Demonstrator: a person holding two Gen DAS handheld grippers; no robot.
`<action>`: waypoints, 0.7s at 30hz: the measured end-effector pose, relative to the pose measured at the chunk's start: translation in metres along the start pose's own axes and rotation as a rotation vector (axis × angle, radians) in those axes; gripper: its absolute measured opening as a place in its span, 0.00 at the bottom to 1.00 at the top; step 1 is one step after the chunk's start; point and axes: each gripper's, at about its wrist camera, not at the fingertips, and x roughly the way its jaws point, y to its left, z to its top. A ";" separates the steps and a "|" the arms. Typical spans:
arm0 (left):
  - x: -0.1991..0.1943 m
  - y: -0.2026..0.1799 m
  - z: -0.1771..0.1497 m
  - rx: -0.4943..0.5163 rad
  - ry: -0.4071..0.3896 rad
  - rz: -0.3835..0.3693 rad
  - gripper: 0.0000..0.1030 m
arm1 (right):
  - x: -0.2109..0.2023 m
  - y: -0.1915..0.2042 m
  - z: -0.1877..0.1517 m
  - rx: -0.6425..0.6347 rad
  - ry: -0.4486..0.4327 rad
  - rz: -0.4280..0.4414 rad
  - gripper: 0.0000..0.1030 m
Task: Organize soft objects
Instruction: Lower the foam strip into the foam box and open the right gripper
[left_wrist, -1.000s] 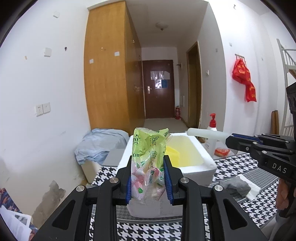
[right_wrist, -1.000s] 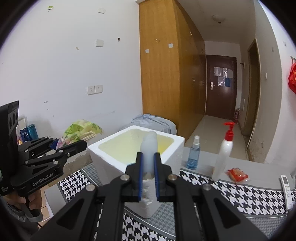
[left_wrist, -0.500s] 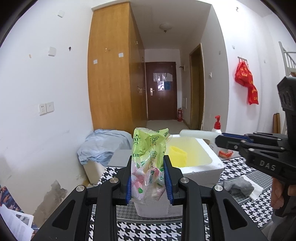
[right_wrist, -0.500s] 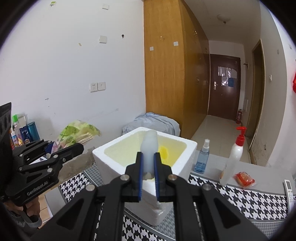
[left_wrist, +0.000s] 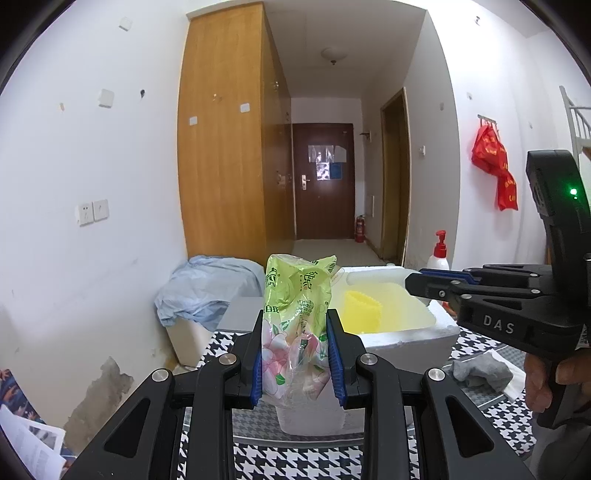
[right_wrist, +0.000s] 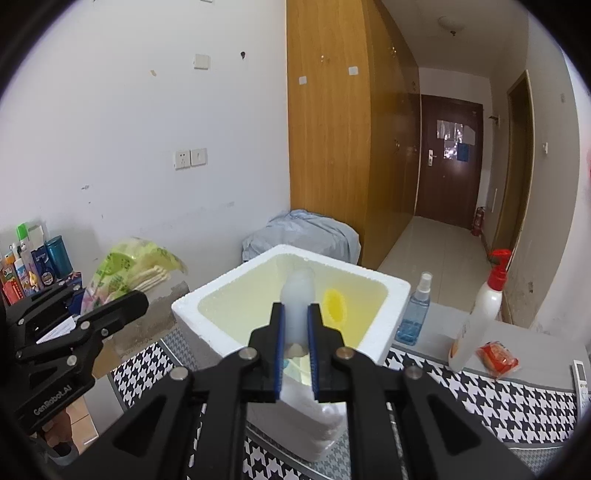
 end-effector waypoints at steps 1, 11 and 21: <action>0.000 0.000 0.000 -0.001 0.001 0.001 0.29 | 0.002 0.000 0.000 0.003 0.003 0.001 0.14; 0.001 0.003 0.000 -0.013 0.004 0.007 0.29 | 0.017 -0.002 0.002 0.005 0.029 -0.004 0.14; 0.002 0.001 0.001 -0.018 0.006 0.019 0.29 | 0.019 -0.002 0.002 0.015 0.033 0.021 0.73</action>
